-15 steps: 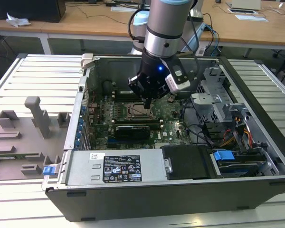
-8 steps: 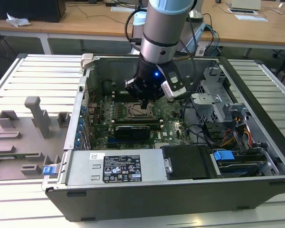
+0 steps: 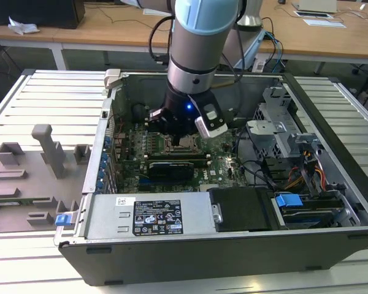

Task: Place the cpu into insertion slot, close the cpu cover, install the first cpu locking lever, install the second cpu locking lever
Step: 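Install the second cpu locking lever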

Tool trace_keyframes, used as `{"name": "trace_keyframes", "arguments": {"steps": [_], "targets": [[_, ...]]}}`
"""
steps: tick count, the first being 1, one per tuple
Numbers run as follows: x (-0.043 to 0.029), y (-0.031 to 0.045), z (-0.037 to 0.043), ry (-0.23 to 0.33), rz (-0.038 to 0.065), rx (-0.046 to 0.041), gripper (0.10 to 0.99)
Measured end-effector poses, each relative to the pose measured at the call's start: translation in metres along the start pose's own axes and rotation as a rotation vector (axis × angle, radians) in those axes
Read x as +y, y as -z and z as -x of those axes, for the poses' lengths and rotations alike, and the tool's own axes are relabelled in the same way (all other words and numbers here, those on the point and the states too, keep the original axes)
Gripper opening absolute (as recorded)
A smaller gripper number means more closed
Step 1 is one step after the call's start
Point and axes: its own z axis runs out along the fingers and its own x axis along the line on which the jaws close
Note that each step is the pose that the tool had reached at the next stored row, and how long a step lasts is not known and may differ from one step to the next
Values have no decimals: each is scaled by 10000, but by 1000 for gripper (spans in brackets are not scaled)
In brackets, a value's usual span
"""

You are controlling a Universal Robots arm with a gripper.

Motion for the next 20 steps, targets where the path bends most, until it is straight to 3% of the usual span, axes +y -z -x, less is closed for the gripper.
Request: {"name": "trace_keyframes", "arguments": {"steps": [2,4,7,10,12,14,17,20], "targets": [[-7,-29,-25,2,33,-2,106],[-31,-122,-57,15,106,-2,106],[-62,-219,-66,35,124,0,106],[-82,-305,-105,84,209,3,106],[-84,-338,-168,144,325,6,106],[-84,-365,-252,204,530,2,106],[-89,-407,-283,274,696,4,106],[-96,-447,-284,316,793,9,106]]}}
